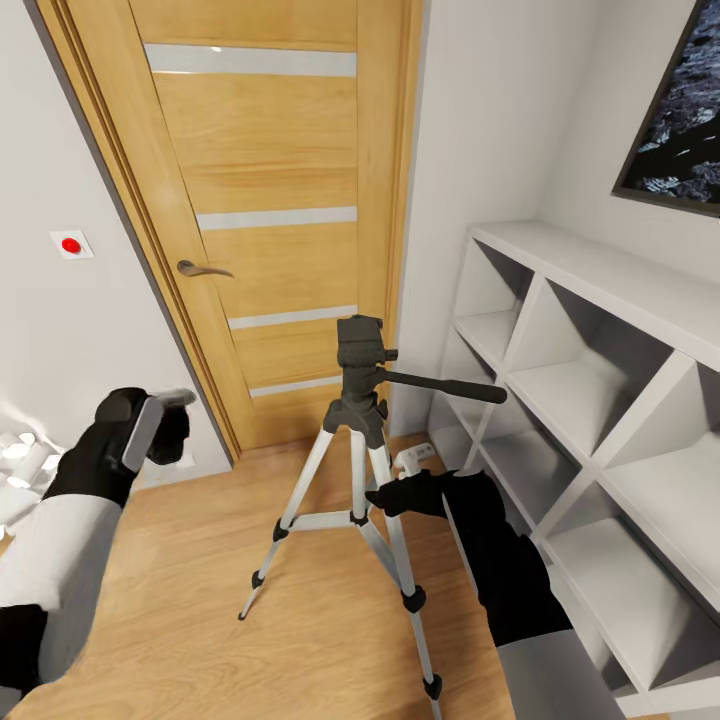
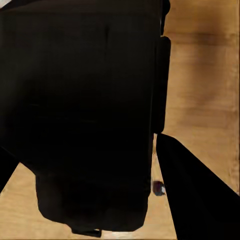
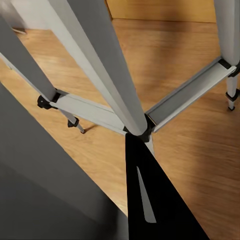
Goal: Attach the digital camera to the camera tripod in the bedroom.
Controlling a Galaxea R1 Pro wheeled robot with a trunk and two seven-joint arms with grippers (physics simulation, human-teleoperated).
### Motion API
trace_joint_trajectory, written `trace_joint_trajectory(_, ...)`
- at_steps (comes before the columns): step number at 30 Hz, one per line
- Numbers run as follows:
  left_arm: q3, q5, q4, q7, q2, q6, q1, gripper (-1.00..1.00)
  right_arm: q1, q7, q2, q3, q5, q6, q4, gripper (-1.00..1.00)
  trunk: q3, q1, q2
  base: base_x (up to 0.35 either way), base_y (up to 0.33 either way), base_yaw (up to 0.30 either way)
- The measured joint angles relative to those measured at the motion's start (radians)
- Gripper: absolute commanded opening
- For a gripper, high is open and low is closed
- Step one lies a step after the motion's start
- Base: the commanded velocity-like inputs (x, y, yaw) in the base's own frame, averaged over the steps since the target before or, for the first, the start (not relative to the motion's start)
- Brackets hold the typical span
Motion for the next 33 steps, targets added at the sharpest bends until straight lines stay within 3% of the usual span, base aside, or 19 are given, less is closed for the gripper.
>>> trace_joint_trajectory(1, 0.0, -0.01, 0.037, 0.001, -0.005, 0.001, -0.057, -1.0, 0.0, 0.0, 0.0, 0.0, -0.001, 0.0, 0.0, -1.0, 0.0, 0.0, 0.0, 0.0, 0.0, 0.0)
trace_joint_trajectory(3, 0.0, -0.005, 0.081, 0.002, -0.009, -0.001, -0.116, -1.0, 0.0, 0.0, 0.0, 0.0, -0.001, 0.001, -0.001, -1.0, 0.0, 0.0, 0.0, 0.0, 0.0, 0.0)
trace_joint_trajectory(5, 0.0, 0.003, 0.184, 0.005, -0.03, -0.005, -0.268, -1.0, 0.0, -0.001, 0.0, 0.001, -0.001, 0.002, -0.002, -1.0, 0.0, 0.0, 0.0, 0.0, 0.0, 0.0)
trace_joint_trajectory(6, 0.0, -0.002, 0.236, 0.011, -0.058, -0.006, -0.361, -1.0, 0.0, 0.0, 0.0, 0.001, 0.0, 0.001, -0.001, -1.0, 0.0, 0.0, 0.0, 0.0, 0.0, 0.0)
trace_joint_trajectory(8, -0.001, -0.008, 0.278, 0.023, -0.093, -0.006, -0.434, -1.0, 0.0, -0.001, 0.0, 0.002, 0.0, 0.002, -0.002, -1.0, 0.0, 0.0, 0.0, 0.0, 0.0, 0.0)
trace_joint_trajectory(9, -0.001, -0.013, 0.31, 0.041, -0.127, -0.006, -0.488, -1.0, 0.0, -0.001, 0.0, 0.002, 0.0, 0.002, -0.002, -1.0, 0.0, 0.0, 0.0, 0.0, 0.0, 0.0)
trace_joint_trajectory(10, -0.002, 0.002, 0.32, 0.054, -0.147, -0.009, -0.518, -1.0, 0.0, 0.0, 0.0, 0.002, 0.0, 0.0, 0.0, -1.0, 0.0, 0.0, 0.0, 0.0, 0.0, 0.0)
trace_joint_trajectory(11, -0.002, -0.022, 0.332, 0.077, -0.179, -0.004, -0.55, -1.0, 0.0, -0.001, 0.0, 0.002, 0.0, 0.002, -0.002, -1.0, 0.0, 0.0, 0.0, 0.0, 0.0, 0.0)
trace_joint_trajectory(12, -0.001, 0.001, 0.336, 0.089, -0.197, -0.008, -0.565, -1.0, 0.0, -0.001, 0.0, 0.002, 0.0, 0.0, 0.0, -1.0, 0.0, 0.0, 0.0, 0.0, 0.0, 0.0)
trace_joint_trajectory(13, -0.007, -0.063, 0.345, 0.123, -0.252, 0.009, -0.599, -1.0, 0.0, -0.001, 0.0, 0.002, -0.001, 0.001, -0.002, -1.0, 0.0, 0.0, 0.0, 0.0, 0.0, 0.0)
trace_joint_trajectory(14, -0.005, 0.019, 0.345, 0.128, -0.298, -0.011, -0.606, -1.0, 0.0, -0.001, 0.0, 0.001, -0.001, -0.001, 0.001, -1.0, 0.0, 0.0, 0.0, 0.0, 0.0, 0.0)
trace_joint_trajectory(16, -0.008, -0.028, 0.345, 0.134, -0.3, -0.001, -0.609, -1.0, 0.0, -0.001, 0.0, 0.001, -0.001, 0.0, -0.001, -1.0, 0.0, 0.0, 0.0, 0.0, 0.0, 0.0)
trace_joint_trajectory(17, -0.008, -0.007, 0.349, 0.137, -0.312, -0.007, -0.611, -1.0, 0.0, -0.001, 0.0, 0.001, -0.001, 0.001, -0.001, -1.0, 0.0, 0.0, 0.0, 0.0, 0.0, 0.0)
trace_joint_trajectory(20, -0.012, -0.011, 0.358, 0.149, -0.345, -0.009, -0.616, -1.0, 0.0, -0.002, 0.0, 0.001, -0.002, 0.001, -0.001, -1.0, 0.0, 0.0, 0.0, 0.0, 0.0, 0.0)
trace_joint_trajectory(22, -0.016, -0.012, 0.364, 0.197, -0.37, -0.007, -0.621, -1.0, 0.0, -0.005, 0.0, 0.001, -0.005, 0.001, 0.0, -1.0, 0.0, 0.0, 0.0, 0.0, 0.0, 0.0)
trace_joint_trajectory(29, -0.031, -0.001, 0.333, 0.177, -0.376, -0.004, -0.622, -1.0, 0.0, -0.008, 0.0, 0.002, -0.008, 0.0, 0.001, -1.0, 0.0, 0.0, 0.0, 0.0, 0.0, 0.0)
trace_joint_trajectory(32, -0.069, 0.001, 0.275, 0.133, -0.375, -0.005, -0.622, -1.0, 0.0, -0.008, 0.0, 0.002, -0.008, 0.0, 0.001, -1.0, 0.0, 0.0, 0.0, 0.0, 0.0, 0.0)
trace_joint_trajectory(33, -0.098, 0.01, 0.238, 0.091, -0.375, -0.008, -0.622, -1.0, 0.0, -0.008, 0.0, 0.002, -0.007, 0.0, 0.001, -1.0, 0.0, 0.0, 0.0, 0.0, 0.0, 0.0)
